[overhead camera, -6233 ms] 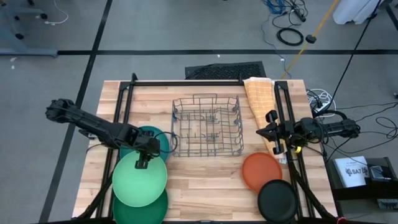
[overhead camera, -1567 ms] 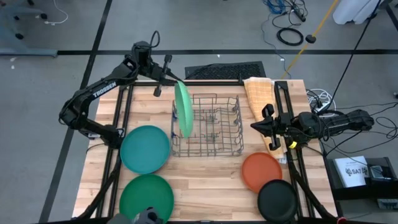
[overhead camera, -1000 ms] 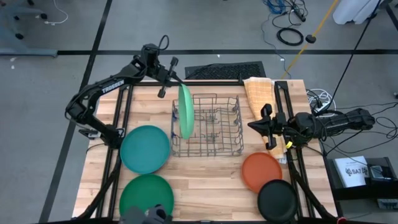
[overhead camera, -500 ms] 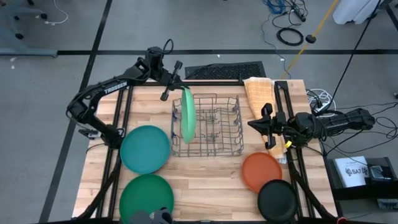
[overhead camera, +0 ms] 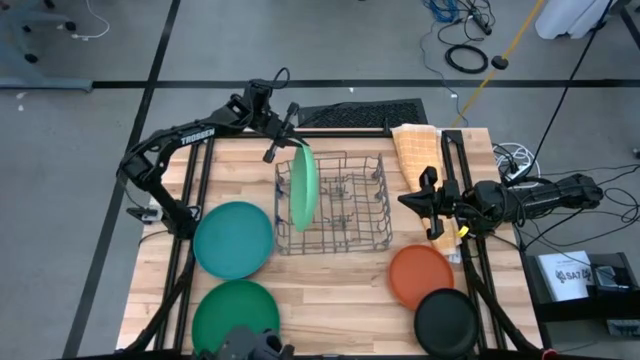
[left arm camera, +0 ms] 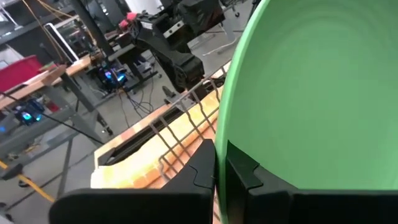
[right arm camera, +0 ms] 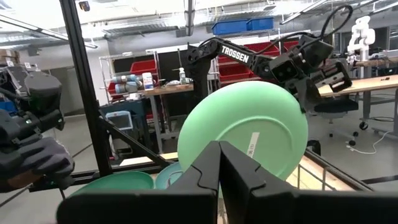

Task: Sort dishes
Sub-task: Put the light green plate in the dishwasher rack

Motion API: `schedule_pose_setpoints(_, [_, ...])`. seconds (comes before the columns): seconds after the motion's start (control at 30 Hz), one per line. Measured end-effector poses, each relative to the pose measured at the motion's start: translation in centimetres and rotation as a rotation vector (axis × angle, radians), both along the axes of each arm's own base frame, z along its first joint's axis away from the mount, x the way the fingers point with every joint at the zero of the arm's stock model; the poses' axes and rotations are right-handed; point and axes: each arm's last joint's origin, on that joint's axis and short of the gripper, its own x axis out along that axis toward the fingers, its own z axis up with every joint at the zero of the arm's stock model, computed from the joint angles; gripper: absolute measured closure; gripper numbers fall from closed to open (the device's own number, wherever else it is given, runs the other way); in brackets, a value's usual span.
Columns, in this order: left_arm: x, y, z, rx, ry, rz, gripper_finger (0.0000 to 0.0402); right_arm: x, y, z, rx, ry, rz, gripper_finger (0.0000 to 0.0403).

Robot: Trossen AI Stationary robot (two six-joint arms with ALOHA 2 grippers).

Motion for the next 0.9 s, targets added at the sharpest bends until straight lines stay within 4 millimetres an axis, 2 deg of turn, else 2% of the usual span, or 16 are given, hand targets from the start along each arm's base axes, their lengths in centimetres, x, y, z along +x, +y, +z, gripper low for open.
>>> schedule_pose_setpoints(0.23, [-0.2, 0.2, 0.1, 0.007, -0.009, 0.005, 0.0390, 0.0, 0.0, 0.0, -0.004, 0.000, -0.001, 0.0403])
schedule_pose_setpoints(0.6, [-0.9, -0.5, 2.6, 0.106, -0.072, 0.042, 0.0390, 0.0, 0.0, 0.0, -0.004, 0.001, -0.001, 0.0403])
schedule_pose_setpoints(0.9, [-1.8, -1.5, 2.5, 0.124, 0.000, 0.050, 0.0391, 0.0, 0.0, 0.0, -0.012, 0.005, -0.002, 0.0403])
